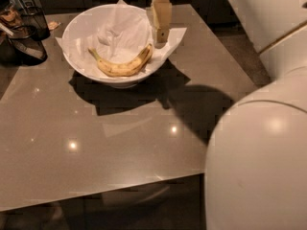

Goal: Pick banana from white bowl

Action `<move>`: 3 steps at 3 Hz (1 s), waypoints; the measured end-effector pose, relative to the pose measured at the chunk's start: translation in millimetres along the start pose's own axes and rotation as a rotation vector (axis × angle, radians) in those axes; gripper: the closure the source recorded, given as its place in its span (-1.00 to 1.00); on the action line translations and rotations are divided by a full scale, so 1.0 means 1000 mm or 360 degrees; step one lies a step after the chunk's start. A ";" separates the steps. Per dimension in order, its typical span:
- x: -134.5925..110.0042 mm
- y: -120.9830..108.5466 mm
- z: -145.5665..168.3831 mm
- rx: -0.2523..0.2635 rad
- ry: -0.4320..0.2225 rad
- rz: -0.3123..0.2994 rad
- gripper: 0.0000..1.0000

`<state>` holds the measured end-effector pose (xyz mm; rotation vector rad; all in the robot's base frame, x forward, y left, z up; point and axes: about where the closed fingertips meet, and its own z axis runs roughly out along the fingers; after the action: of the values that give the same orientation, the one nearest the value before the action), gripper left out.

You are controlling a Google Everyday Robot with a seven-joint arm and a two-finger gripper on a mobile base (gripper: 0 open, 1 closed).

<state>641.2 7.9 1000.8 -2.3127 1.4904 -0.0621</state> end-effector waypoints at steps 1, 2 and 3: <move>-0.012 -0.009 0.021 -0.0050 -0.0028 -0.0067 -0.90; -0.017 -0.011 0.039 -0.0101 -0.0061 -0.0086 -0.72; -0.021 -0.010 0.055 -0.0155 -0.0102 -0.0067 -0.58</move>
Offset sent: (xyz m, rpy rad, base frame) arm -0.0190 0.0135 -0.0481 -0.1110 0.2358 0.1211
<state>653.9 45.8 957.1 -2.3994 1.4433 0.0740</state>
